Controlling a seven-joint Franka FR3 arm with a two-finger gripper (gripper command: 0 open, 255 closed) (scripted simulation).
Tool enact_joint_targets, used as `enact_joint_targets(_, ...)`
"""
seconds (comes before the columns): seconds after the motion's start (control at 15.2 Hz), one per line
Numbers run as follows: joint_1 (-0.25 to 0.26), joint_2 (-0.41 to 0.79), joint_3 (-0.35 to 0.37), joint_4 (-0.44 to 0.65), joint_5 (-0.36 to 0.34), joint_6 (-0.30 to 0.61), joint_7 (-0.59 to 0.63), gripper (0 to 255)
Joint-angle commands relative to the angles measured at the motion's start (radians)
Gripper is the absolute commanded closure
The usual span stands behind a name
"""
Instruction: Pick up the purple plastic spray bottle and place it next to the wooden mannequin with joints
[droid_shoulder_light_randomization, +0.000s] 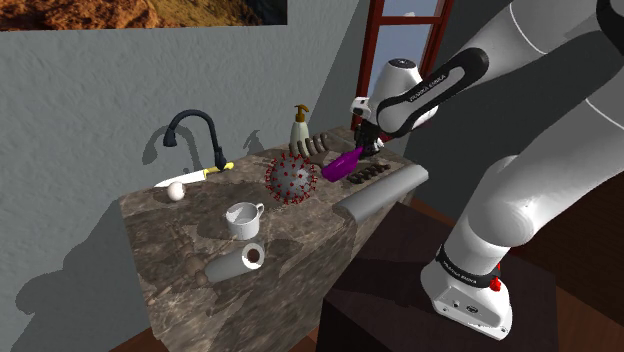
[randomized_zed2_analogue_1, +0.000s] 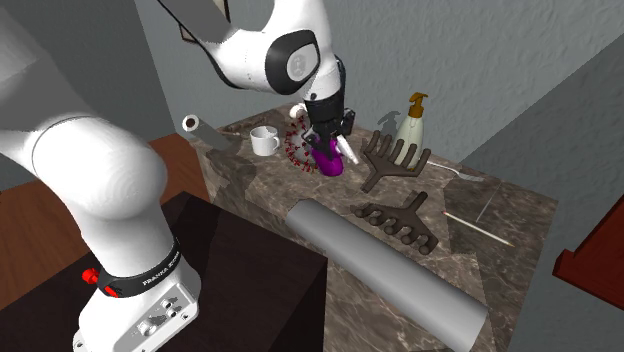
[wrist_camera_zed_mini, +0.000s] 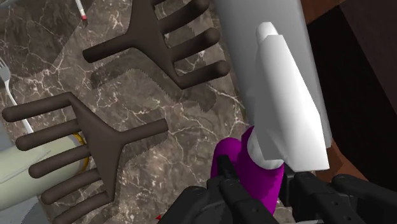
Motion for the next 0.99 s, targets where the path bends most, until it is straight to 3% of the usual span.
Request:
enact_joint_targets(0.0,0.028,0.043,0.035,0.032,0.016,0.005,0.048,255)
enact_joint_targets(0.92,0.182,0.377,0.220,0.406,0.086,-0.073,0.320,255)
